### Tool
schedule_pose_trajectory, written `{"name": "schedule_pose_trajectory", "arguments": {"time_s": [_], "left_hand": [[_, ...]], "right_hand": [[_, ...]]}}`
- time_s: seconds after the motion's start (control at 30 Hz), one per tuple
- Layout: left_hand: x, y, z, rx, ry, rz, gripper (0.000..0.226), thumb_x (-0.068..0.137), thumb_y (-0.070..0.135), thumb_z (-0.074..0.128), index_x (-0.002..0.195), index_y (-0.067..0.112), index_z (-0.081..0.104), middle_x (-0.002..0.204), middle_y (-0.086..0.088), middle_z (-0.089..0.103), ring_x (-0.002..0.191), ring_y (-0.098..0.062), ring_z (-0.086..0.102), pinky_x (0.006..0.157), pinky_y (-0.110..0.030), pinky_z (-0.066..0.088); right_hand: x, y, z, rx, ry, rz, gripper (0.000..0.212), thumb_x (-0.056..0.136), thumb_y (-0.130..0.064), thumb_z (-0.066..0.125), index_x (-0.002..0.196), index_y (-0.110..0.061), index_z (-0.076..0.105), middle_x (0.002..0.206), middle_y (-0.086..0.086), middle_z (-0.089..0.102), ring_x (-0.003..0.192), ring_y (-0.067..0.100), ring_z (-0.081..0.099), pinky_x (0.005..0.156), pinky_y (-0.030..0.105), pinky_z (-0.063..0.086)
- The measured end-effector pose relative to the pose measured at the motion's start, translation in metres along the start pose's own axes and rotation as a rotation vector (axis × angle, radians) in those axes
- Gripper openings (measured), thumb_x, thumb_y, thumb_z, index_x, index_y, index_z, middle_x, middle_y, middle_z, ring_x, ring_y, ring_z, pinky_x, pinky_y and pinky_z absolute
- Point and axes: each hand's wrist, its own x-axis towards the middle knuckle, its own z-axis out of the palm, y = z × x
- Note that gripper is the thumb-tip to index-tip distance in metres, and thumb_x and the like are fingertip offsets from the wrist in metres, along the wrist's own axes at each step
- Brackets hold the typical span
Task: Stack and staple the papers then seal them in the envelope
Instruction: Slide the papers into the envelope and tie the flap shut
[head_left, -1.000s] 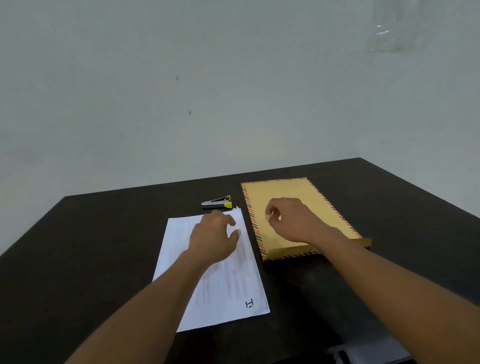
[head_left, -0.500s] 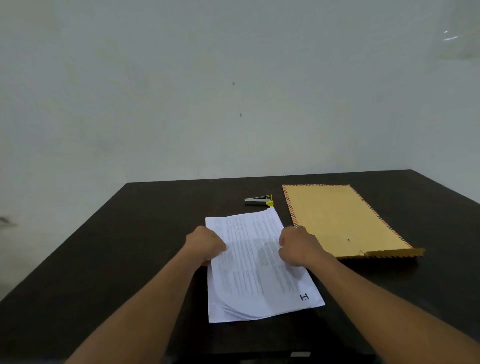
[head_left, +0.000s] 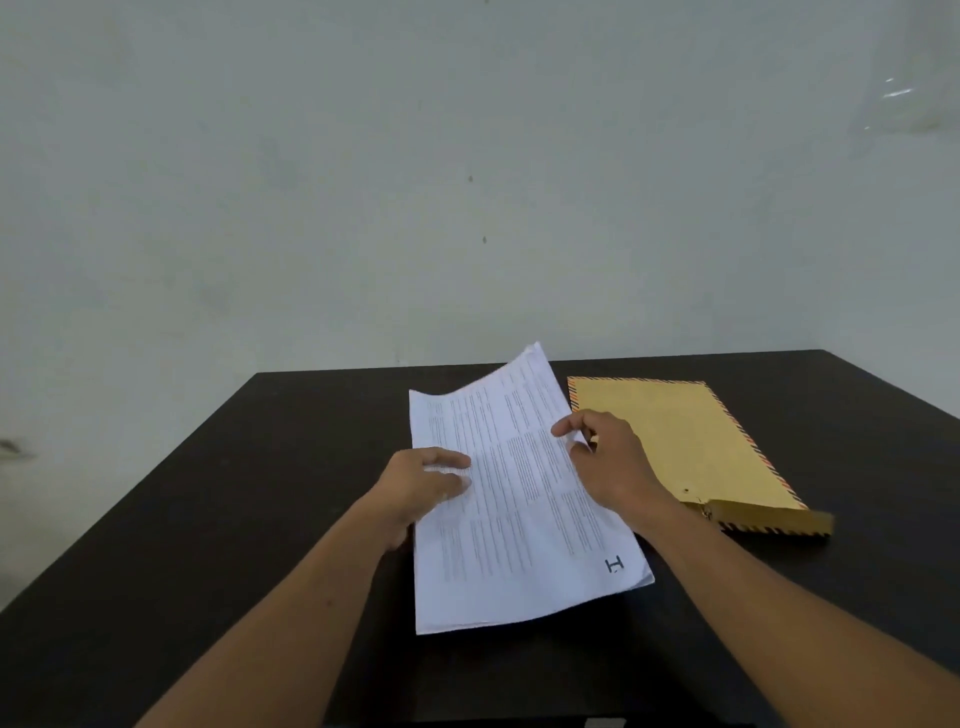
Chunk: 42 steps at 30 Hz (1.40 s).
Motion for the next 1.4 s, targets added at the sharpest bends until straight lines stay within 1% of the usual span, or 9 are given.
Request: {"name": "schedule_pose_trajectory", "arguments": {"time_s": [0.27, 0.53, 0.67, 0.77, 0.83, 0.93, 1.07, 1.23, 1.4], "left_hand": [[0.011, 0.045, 0.01, -0.397, 0.175, 0.147, 0.02, 0.092, -0.001, 0.067, 0.107, 0.01, 0.074, 0.113, -0.004, 0.067, 0.095, -0.024, 0.07, 0.071, -0.034, 0.062], [0.057, 0.088, 0.073, -0.522, 0.256, 0.187, 0.022, 0.093, 0.0, 0.065, 0.106, 0.016, 0.073, 0.119, -0.003, 0.064, 0.104, -0.022, 0.065, 0.083, -0.033, 0.059], [0.056, 0.101, 0.118, -0.447, 0.128, 0.221, 0.025, 0.096, 0.007, 0.064, 0.118, 0.018, 0.067, 0.128, -0.005, 0.06, 0.108, -0.022, 0.063, 0.089, -0.036, 0.057], [0.045, 0.102, 0.144, -0.285, 0.074, 0.296, 0.058, 0.101, 0.031, 0.056, 0.152, 0.022, 0.031, 0.135, 0.002, 0.052, 0.122, -0.024, 0.056, 0.101, -0.04, 0.05], [0.038, 0.089, 0.154, 0.013, 0.111, 0.375, 0.06, 0.102, 0.042, 0.045, 0.152, 0.029, 0.016, 0.119, 0.006, 0.061, 0.111, -0.025, 0.063, 0.096, -0.045, 0.051], [0.04, 0.056, 0.16, 0.443, 0.073, 0.548, 0.025, 0.095, 0.032, 0.053, 0.119, 0.036, 0.047, 0.108, 0.013, 0.064, 0.098, -0.016, 0.063, 0.086, -0.038, 0.051], [0.041, 0.021, 0.167, 0.651, -0.33, 0.635, 0.015, 0.081, 0.02, 0.063, 0.085, 0.034, 0.068, 0.109, 0.016, 0.066, 0.108, -0.008, 0.06, 0.097, -0.031, 0.049], [0.033, 0.017, 0.178, 0.772, -0.442, 0.687, 0.022, 0.091, 0.021, 0.064, 0.099, 0.038, 0.076, 0.142, 0.011, 0.053, 0.133, -0.009, 0.046, 0.107, -0.028, 0.042], [0.035, 0.024, 0.183, 1.036, -0.457, 0.77, 0.035, 0.1, 0.03, 0.054, 0.133, 0.041, 0.062, 0.151, 0.003, 0.046, 0.138, -0.021, 0.042, 0.111, -0.04, 0.039]], "right_hand": [[0.026, -0.024, -0.063, 0.434, -0.183, 0.228, 0.012, 0.092, -0.023, 0.067, 0.103, -0.023, 0.071, 0.108, 0.003, 0.07, 0.093, 0.025, 0.068, 0.071, 0.035, 0.054], [0.013, -0.001, -0.105, 0.99, -0.109, 0.375, 0.031, 0.09, -0.009, 0.067, 0.121, -0.011, 0.064, 0.119, 0.016, 0.064, 0.101, 0.038, 0.069, 0.081, 0.05, 0.059], [0.011, 0.018, -0.116, 0.824, 0.086, 0.374, 0.025, 0.091, 0.004, 0.062, 0.111, -0.01, 0.069, 0.119, 0.012, 0.062, 0.103, 0.031, 0.065, 0.069, 0.041, 0.06], [0.014, 0.04, -0.137, 0.595, 0.233, 0.352, 0.031, 0.091, 0.008, 0.059, 0.104, -0.017, 0.071, 0.124, 0.007, 0.058, 0.104, 0.027, 0.063, 0.079, 0.043, 0.061], [0.013, 0.053, -0.154, 0.353, 0.305, 0.295, 0.034, 0.092, 0.006, 0.055, 0.103, -0.022, 0.07, 0.125, 0.002, 0.056, 0.099, 0.02, 0.061, 0.078, 0.037, 0.06], [0.01, 0.07, -0.176, -0.047, 0.308, 0.209, 0.036, 0.094, 0.003, 0.05, 0.108, -0.027, 0.066, 0.124, -0.001, 0.052, 0.084, 0.008, 0.057, 0.055, 0.014, 0.047], [0.011, 0.094, -0.19, -0.241, 0.279, 0.224, 0.039, 0.094, 0.004, 0.049, 0.113, -0.024, 0.067, 0.138, 0.009, 0.054, 0.092, 0.02, 0.062, 0.052, 0.013, 0.045], [0.005, 0.102, -0.192, -0.23, 0.313, 0.311, 0.033, 0.095, 0.006, 0.049, 0.117, -0.01, 0.068, 0.146, 0.011, 0.05, 0.122, 0.033, 0.056, 0.055, 0.011, 0.045], [-0.004, 0.102, -0.207, -0.178, 0.352, 0.4, 0.034, 0.094, 0.003, 0.049, 0.12, -0.009, 0.067, 0.144, 0.014, 0.051, 0.111, 0.031, 0.058, 0.061, 0.023, 0.05]]}}
